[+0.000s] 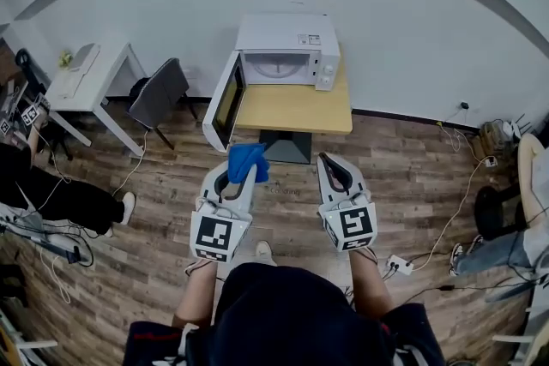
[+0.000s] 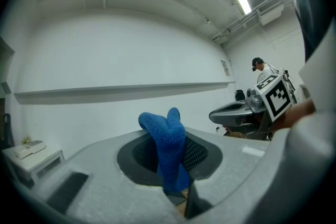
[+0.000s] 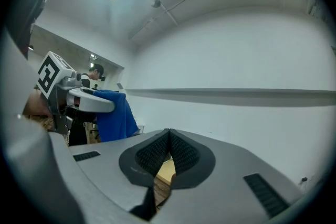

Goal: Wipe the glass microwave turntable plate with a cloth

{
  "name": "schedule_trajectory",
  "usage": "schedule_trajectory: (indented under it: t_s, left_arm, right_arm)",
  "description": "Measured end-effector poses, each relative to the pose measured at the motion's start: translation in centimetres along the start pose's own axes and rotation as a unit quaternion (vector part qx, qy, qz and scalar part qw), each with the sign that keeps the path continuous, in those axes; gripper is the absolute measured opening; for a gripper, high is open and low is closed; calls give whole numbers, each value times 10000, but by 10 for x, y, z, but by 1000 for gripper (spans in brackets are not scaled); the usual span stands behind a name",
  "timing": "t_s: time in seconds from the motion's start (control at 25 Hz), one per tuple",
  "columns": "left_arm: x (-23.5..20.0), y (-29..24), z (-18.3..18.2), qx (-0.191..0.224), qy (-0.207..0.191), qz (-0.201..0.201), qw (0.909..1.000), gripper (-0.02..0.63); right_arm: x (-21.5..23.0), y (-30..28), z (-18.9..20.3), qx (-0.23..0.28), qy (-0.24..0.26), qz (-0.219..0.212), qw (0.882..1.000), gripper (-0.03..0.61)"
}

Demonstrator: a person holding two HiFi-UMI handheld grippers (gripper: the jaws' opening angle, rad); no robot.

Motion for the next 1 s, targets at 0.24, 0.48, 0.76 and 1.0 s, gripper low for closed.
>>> schedule_trajectory:
  t_s: [0.24, 0.48, 0.76, 1.0]
  left_arm:
    - [-51, -18, 13, 89, 23, 136, 9999, 64]
    - [-85, -31, 37, 58, 194, 225, 9995, 64]
    - [-103, -54, 53, 6, 302, 365, 9989, 64]
    - [-111, -72, 65, -22, 353, 351, 9988, 64]
  right_arm:
    - [-11, -51, 8, -48, 93, 71, 9999, 9]
    - [-19, -87, 24, -276, 232, 57, 9993, 9]
    - [-11, -115, 38, -313, 204, 156, 9992, 9]
    - [-3, -133, 52, -357, 186, 149, 9991, 9]
Point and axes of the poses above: the fingertips, and each gripper's own axes: y backward along the fingers, x to its right, z out of its underside, the point moved 3 cm from there along y, backward along the fingers, and after that the axes turned 14 degrees about x, right-handed, at the moved point
